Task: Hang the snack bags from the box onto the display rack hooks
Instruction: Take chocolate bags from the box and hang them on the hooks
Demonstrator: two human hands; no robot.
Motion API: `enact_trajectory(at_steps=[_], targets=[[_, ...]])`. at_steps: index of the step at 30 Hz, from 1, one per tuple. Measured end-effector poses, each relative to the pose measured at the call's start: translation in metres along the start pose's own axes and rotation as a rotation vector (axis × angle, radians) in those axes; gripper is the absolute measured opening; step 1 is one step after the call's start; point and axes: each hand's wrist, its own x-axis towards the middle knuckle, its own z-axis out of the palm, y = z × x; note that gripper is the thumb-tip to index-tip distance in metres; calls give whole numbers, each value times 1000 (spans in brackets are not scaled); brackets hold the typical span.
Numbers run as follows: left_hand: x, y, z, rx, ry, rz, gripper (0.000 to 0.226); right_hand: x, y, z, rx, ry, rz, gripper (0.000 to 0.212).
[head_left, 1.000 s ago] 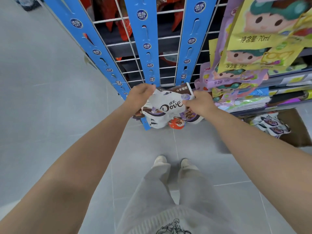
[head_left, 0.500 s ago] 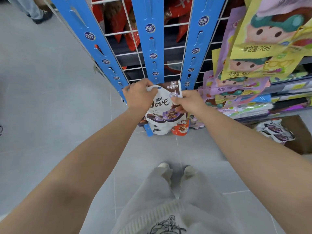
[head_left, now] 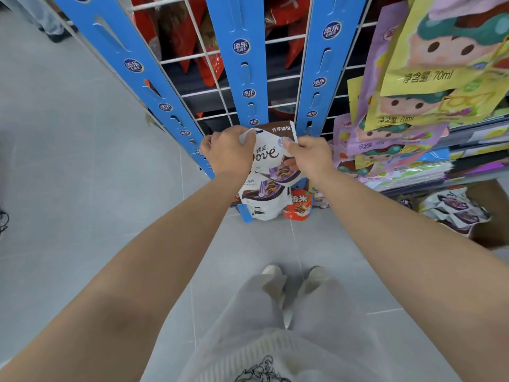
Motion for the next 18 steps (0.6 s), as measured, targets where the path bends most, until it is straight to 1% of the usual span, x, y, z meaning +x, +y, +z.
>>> enact_trajectory(at_steps=[2,4,6,9,12,14,16,18], targets=[[3,5,1,-49,-25,-127,29,1,0,2,-9,-17,7,46],[4,10,3,-83,-47,-201,27,2,-2,3,-3,-20,30,47],[4,11,4,-98,-66,-223,28,4,-2,3,-29,-27,48,48],[4,5,4,-92,-76,-238,28,5,-1,4,-69,-85,105,46],[3,-3,-1,-69,-116,-207,29,3,-1,5,-93,-152,172,44],[2,-9,-6,-51,-127,-153,30,2,-1,6,-160,-218,255,44],[0,-16,-10,11,-104,-102,30,-1,0,6,-257,-310,343,44],[-3,-23,-10,64,-73,-55,32,-3,5,7,-286,-374,389,49]])
